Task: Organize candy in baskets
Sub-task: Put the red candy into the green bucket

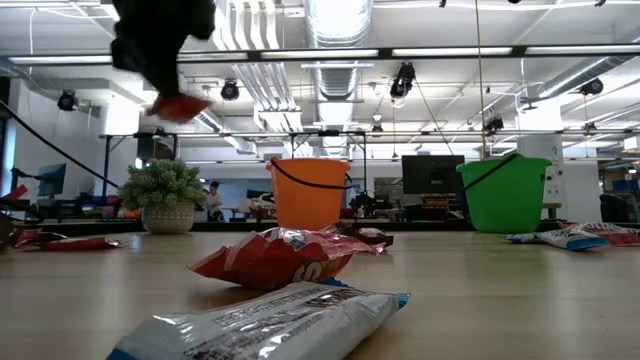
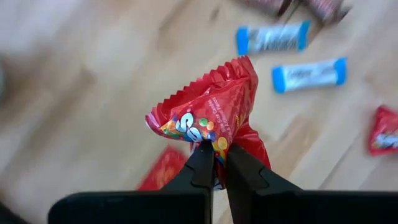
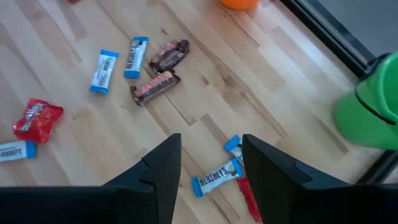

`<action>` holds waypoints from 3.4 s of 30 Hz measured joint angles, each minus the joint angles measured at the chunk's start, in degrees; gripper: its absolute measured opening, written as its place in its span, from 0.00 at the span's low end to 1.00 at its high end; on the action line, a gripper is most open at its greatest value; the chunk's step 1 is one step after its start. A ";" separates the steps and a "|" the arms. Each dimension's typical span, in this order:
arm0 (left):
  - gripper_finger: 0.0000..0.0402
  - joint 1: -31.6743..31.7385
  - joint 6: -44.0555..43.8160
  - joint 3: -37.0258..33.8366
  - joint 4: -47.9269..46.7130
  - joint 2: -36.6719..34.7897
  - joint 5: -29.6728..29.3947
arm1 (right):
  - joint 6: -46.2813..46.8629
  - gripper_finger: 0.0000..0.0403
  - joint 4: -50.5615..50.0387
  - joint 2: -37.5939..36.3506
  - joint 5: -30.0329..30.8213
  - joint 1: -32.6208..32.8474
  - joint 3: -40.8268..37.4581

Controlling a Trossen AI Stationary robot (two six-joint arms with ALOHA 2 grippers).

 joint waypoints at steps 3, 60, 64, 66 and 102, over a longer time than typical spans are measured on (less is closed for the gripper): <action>0.00 0.07 3.36 4.16 0.01 0.00 -2.73 | -0.96 0.40 1.94 0.00 -0.02 0.00 0.00; 0.00 30.12 45.18 17.77 21.93 1.12 -12.47 | -21.89 0.45 2.41 -4.26 17.88 -38.50 0.00; 0.00 32.44 45.39 17.75 23.02 2.53 -12.47 | -23.59 0.45 2.49 -4.04 17.81 -41.66 0.00; 0.00 33.69 45.39 17.77 22.92 3.45 -12.45 | -24.54 0.45 2.67 -3.98 17.83 -42.95 0.00; 0.00 43.62 53.97 39.87 27.77 14.38 -8.92 | -25.10 0.45 23.00 0.51 17.97 -59.02 0.00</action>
